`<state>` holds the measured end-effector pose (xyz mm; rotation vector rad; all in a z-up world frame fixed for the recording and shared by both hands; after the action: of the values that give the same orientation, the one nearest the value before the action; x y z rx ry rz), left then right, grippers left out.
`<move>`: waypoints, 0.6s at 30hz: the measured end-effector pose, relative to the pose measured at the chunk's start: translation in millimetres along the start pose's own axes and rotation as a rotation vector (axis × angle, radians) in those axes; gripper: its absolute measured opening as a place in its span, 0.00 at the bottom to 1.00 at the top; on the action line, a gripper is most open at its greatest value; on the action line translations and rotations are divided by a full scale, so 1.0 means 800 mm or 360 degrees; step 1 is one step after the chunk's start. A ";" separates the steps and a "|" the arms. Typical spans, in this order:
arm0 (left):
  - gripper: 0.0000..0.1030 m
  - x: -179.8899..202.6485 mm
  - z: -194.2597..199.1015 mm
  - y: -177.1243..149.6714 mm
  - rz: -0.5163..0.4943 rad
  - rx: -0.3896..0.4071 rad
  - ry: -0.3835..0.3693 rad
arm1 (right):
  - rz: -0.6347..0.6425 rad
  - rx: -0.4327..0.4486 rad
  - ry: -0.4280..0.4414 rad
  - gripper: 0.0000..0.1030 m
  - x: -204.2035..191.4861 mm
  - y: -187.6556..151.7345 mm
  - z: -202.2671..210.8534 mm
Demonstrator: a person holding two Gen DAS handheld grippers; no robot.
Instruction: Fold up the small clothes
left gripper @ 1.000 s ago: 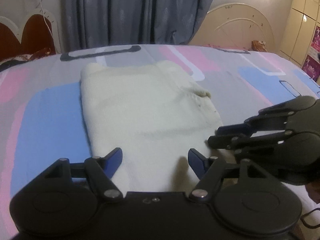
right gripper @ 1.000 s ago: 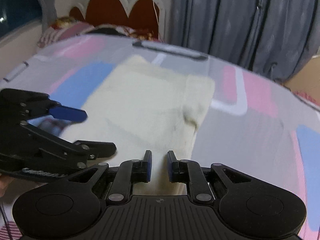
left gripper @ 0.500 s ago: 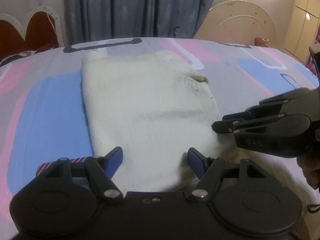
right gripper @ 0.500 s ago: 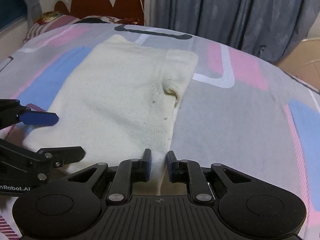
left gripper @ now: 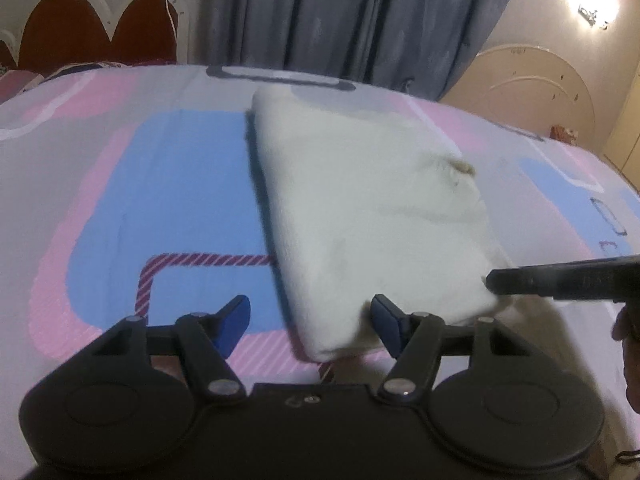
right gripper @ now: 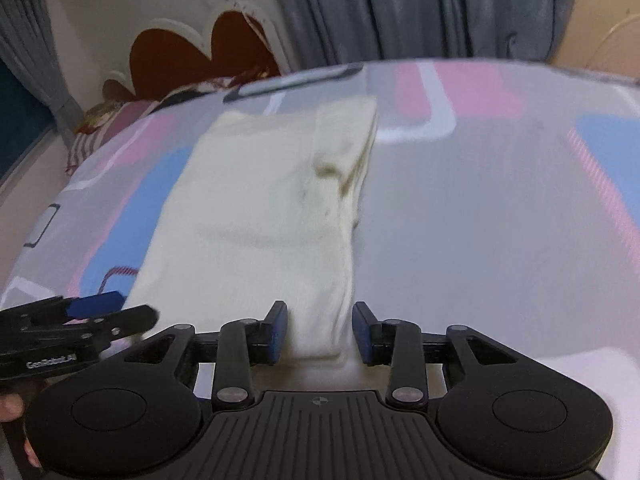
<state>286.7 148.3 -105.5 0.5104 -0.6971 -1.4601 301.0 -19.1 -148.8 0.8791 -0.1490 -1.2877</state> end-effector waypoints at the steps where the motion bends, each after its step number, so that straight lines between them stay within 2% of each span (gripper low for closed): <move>1: 0.64 -0.001 0.000 0.001 0.0006 -0.0002 -0.0003 | 0.0041 -0.0012 -0.0014 0.18 -0.004 -0.003 -0.003; 2: 0.64 -0.002 0.002 0.002 0.0018 0.0000 -0.0010 | 0.0080 -0.0015 -0.0049 0.10 -0.007 -0.006 -0.004; 5: 0.65 -0.002 0.003 0.001 0.0008 -0.0012 -0.0019 | 0.0101 -0.0010 -0.0098 0.07 -0.006 -0.007 0.000; 9: 0.67 -0.005 -0.007 0.001 -0.0008 -0.0024 -0.0018 | 0.0072 -0.0028 -0.0100 0.07 -0.001 -0.010 -0.007; 11: 0.64 -0.002 0.000 0.004 -0.0004 -0.0024 -0.0009 | 0.0070 -0.0029 -0.0124 0.07 -0.003 -0.005 -0.007; 15: 0.62 0.006 0.014 0.002 -0.0019 0.0003 -0.0017 | 0.0176 0.0123 -0.0175 0.07 -0.027 -0.003 0.024; 17: 0.62 0.009 0.005 -0.004 -0.0034 -0.0038 0.0001 | 0.0228 0.0101 -0.0173 0.07 -0.033 -0.007 0.019; 18: 0.64 0.009 0.002 -0.007 -0.0030 -0.0044 0.0007 | 0.0251 0.0041 -0.0191 0.07 -0.034 -0.011 0.007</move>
<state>281.6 140.9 -107.6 0.5001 -0.6695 -1.4841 282.5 1.9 -140.4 0.7956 -0.3241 -1.1929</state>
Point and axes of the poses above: each gripper's, at about its wrist camera, not at the fingertips, and z roughly against the way its jaws point, x to its right, y to its top, the point moved 2 cm from there along -z, roughly the way its jaws point, and after that the axes turned 2 degrees about y, right-handed, at the moved point
